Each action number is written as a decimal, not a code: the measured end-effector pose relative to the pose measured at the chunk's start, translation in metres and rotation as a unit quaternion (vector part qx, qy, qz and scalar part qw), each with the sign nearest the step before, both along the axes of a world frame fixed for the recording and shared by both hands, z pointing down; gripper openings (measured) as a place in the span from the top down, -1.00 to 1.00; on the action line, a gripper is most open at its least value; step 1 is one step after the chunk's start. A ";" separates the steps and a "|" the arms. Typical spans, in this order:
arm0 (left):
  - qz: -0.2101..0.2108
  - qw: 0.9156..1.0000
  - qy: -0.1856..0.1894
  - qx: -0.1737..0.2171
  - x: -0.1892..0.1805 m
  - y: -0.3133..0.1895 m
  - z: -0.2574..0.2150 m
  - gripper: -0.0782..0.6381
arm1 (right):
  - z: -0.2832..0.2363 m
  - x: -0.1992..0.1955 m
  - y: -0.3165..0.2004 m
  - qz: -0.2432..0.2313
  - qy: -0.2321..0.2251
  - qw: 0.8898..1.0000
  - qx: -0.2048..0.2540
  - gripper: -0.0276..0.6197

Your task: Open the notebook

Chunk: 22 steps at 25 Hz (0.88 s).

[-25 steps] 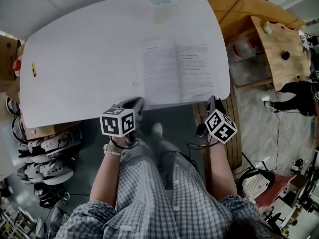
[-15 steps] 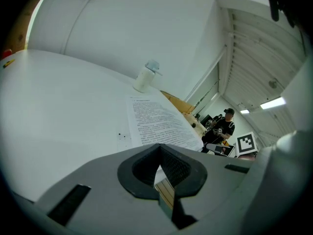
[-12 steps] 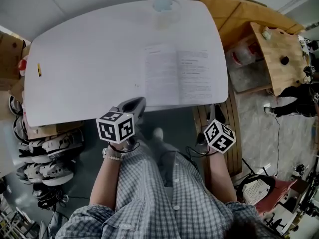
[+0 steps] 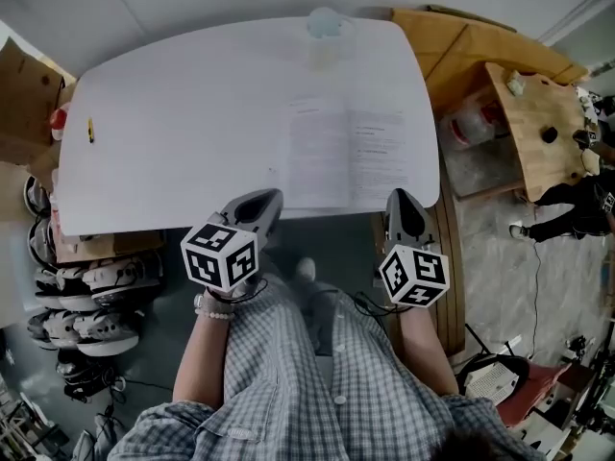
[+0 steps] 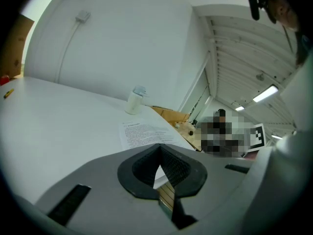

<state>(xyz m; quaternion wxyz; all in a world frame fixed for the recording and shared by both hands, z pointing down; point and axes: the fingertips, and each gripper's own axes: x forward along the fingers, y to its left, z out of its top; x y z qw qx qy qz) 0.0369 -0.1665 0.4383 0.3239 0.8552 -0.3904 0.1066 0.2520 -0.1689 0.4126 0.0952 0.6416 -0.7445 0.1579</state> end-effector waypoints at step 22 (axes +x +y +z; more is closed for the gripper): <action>0.022 0.984 -0.016 0.175 -0.004 0.018 -0.128 0.76 | -0.120 -0.078 0.003 -0.127 0.038 0.980 0.145 0.85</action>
